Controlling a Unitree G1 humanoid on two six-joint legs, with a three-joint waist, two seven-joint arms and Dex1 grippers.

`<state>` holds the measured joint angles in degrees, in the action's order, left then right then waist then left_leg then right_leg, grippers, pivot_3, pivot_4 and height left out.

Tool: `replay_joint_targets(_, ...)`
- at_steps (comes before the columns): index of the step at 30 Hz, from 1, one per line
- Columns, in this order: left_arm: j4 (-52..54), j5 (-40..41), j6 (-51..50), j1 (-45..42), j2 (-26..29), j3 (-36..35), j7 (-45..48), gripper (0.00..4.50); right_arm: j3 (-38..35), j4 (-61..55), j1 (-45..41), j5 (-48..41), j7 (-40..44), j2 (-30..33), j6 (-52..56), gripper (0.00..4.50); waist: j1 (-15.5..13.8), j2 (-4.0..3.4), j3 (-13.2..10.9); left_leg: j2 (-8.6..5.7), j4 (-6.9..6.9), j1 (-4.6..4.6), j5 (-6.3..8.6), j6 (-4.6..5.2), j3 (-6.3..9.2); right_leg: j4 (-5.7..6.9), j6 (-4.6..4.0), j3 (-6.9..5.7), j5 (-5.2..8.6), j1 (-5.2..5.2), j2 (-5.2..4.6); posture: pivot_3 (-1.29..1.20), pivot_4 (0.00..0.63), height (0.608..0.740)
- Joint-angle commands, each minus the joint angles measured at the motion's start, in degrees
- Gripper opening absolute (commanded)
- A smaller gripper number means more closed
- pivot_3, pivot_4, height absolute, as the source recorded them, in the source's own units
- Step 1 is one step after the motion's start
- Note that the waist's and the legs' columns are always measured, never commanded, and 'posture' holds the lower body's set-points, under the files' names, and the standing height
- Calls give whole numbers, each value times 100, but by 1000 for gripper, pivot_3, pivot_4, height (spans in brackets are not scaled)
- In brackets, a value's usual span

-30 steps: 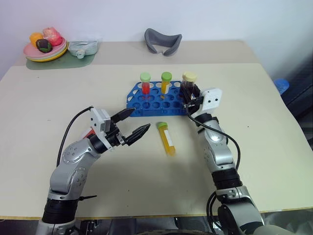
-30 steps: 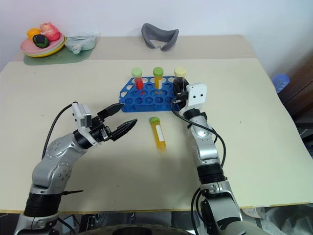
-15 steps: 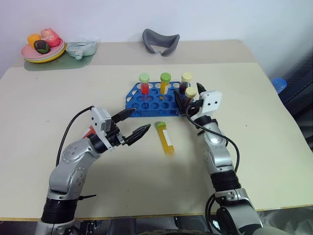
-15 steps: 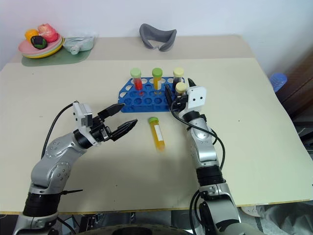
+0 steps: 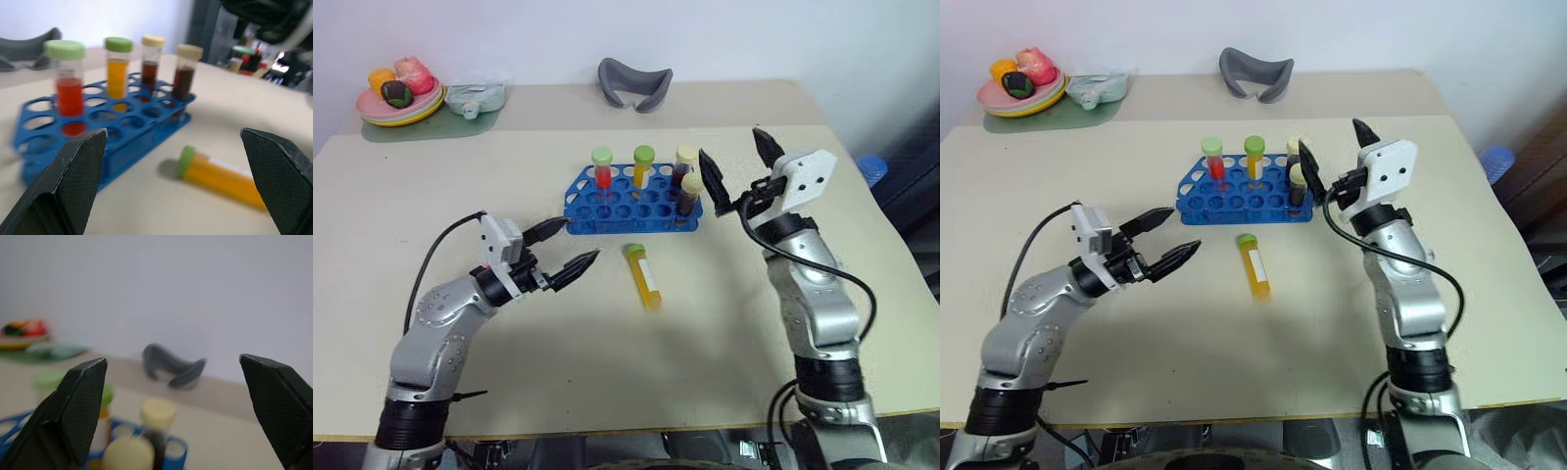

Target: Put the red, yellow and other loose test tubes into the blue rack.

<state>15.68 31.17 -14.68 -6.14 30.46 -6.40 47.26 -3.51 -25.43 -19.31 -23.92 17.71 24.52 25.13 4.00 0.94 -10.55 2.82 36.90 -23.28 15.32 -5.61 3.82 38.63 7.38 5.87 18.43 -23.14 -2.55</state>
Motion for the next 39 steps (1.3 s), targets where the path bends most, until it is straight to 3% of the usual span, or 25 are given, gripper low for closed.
replay_joint_targets(1,-229,-180,310,69,271,-202,316,4500,-105,-1170,-236,-1006,55,725,2097,4425,2,-1,0,0,1,1,1,1,1,0,0,0,0,1,1,0,150,740)
replay_joint_targets(5,-465,-235,440,29,414,-207,546,4500,-271,-1556,-821,-2415,-362,985,4377,4425,-5,-1,-1,1,2,0,2,4,2,-1,-1,0,0,2,3,0,150,740)
replay_joint_targets(7,-572,-266,487,-28,421,-183,615,4500,-556,-1382,-1278,-2743,-826,264,5975,4425,5,3,2,0,2,-2,3,6,3,-4,-1,0,1,3,3,0,150,740)
replay_joint_targets(9,-654,-294,520,-88,396,-153,646,4500,-687,-1074,-1578,-3083,-1399,-318,6688,4425,1,2,2,1,1,-1,3,6,5,-1,-1,-1,1,0,7,0,150,740)
replay_joint_targets(13,-683,-353,547,-82,352,-65,705,4500,-91,-348,-1928,-3927,-2594,-242,6737,4425,-6,0,1,-3,1,-7,3,6,3,-8,0,-2,1,-1,-2,0,150,740)
replay_joint_targets(22,-566,-449,517,249,543,118,1096,4500,451,1657,-2624,-6283,-6065,-336,6736,4425,34,0,0,-1,2,-10,5,10,2,-2,0,-1,0,-10,0,0,150,740)
replay_joint_targets(25,-609,-468,599,355,548,133,1196,4500,1387,2175,-3057,-8172,-7377,230,5758,4425,37,-2,-1,-1,3,-10,6,10,1,-1,0,-1,0,-10,-1,0,150,740)
replay_joint_targets(27,-636,-463,642,409,549,135,1263,4500,1830,2321,-3259,-8829,-7880,412,5268,4425,40,-2,-1,0,1,-12,9,17,0,-7,0,-1,1,-10,-2,0,150,740)
replay_joint_targets(39,-1308,-664,1246,477,467,201,1662,4500,2145,3379,-3554,-8908,-9269,-704,4878,4425,54,-4,-2,2,2,-14,13,23,1,-7,0,-1,1,-12,3,0,150,740)
